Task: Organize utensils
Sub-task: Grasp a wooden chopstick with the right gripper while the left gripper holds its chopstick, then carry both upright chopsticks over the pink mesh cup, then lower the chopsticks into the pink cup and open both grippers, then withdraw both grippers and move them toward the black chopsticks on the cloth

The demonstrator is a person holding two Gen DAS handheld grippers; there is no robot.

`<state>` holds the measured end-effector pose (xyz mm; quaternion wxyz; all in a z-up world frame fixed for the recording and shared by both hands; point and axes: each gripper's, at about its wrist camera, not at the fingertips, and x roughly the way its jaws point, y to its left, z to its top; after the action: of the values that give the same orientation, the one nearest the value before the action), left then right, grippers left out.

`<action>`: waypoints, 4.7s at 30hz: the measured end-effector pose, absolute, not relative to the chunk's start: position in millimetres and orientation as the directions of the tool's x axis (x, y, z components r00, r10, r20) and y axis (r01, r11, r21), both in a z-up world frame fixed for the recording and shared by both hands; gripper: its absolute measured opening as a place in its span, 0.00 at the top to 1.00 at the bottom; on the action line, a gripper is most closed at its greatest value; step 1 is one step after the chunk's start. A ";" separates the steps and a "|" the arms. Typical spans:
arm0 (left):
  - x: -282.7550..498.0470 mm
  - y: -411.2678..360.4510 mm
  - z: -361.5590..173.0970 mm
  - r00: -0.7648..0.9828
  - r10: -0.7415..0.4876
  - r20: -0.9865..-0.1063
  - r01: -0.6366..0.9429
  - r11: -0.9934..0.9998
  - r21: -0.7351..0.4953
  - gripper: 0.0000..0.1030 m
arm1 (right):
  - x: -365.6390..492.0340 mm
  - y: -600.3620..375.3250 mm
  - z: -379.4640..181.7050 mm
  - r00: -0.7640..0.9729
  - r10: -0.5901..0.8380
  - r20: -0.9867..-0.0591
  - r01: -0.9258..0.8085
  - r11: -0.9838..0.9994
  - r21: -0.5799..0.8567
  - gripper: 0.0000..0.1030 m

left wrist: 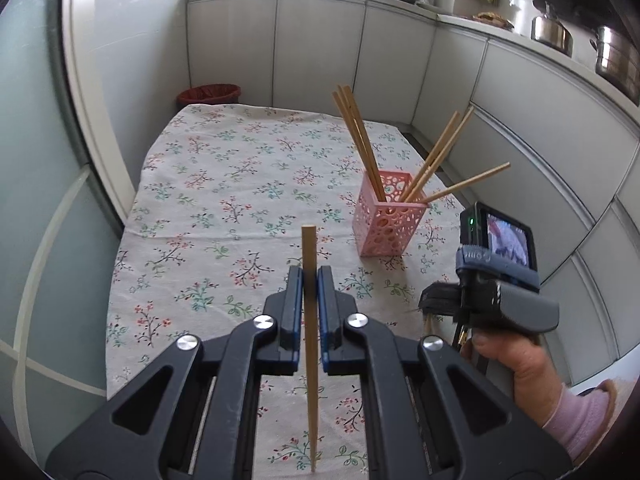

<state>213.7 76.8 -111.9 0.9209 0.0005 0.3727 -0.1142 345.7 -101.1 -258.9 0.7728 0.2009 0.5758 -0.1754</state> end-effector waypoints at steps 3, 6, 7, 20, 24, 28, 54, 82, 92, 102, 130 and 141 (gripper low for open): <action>210.0 84.1 -107.2 0.713 -0.205 -0.670 0.191 0.977 -0.096 0.92 | 337.7 -87.7 -257.2 0.339 0.025 -0.941 0.468 0.862 0.191 0.94; 204.2 90.0 -100.9 0.733 -0.203 -0.649 0.173 0.979 -0.111 0.92 | 325.0 -74.4 -244.1 0.437 0.092 -0.895 0.388 0.878 0.280 0.94; 202.0 91.6 -98.4 0.739 -0.202 -0.643 0.169 0.979 -0.114 0.92 | 320.1 -68.4 -235.5 0.476 0.123 -0.871 0.341 0.887 0.312 0.94; 255.5 97.0 -143.7 0.484 -0.259 -0.836 0.135 0.966 -0.221 0.92 | 275.1 -72.3 -153.6 0.578 0.283 -0.766 0.036 0.928 0.370 0.94; 305.4 87.8 -192.0 0.318 -0.211 -0.924 0.102 0.977 -0.188 0.84 | 270.7 -84.6 -155.5 0.573 0.300 -0.763 0.026 0.923 0.383 0.94; 343.8 79.7 -220.6 0.254 -0.171 -0.952 0.068 0.985 -0.159 0.76 | 267.4 -91.8 -158.6 0.582 0.330 -0.743 0.004 0.913 0.408 0.94; 247.4 82.1 -189.9 0.526 -0.140 -0.839 0.118 0.989 -0.091 0.92 | 223.8 -115.4 -103.1 0.694 0.398 -0.600 -0.157 0.896 0.414 0.94; 202.1 44.2 -2.9 0.819 -0.282 -0.500 0.262 0.958 -0.112 0.92 | 200.5 -164.5 -0.2 0.823 0.322 -0.468 -0.149 0.917 0.370 0.94; 246.3 5.1 27.1 0.842 -0.318 -0.436 0.301 0.947 -0.110 0.92 | 238.9 -183.0 52.6 0.874 0.290 -0.390 -0.142 0.920 0.365 0.94; 300.0 -13.2 23.2 0.864 -0.306 -0.400 0.270 0.952 -0.145 0.92 | 293.7 -187.5 72.0 0.903 0.255 -0.347 -0.132 0.931 0.340 0.94; 266.4 81.7 -4.4 0.925 -0.271 -0.265 0.180 0.929 -0.322 0.79 | 383.6 -127.5 -17.6 0.855 0.203 -0.478 -0.111 0.971 0.213 0.94; 259.2 85.0 -14.8 0.909 -0.256 -0.329 0.152 0.938 -0.310 0.62 | 365.9 -102.9 -19.9 0.853 0.205 -0.481 -0.143 0.976 0.162 0.91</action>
<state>259.2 85.0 -14.8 0.9668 -0.1403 0.1855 -0.1056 365.9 -102.9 -19.9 0.9606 0.0603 0.2559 0.0906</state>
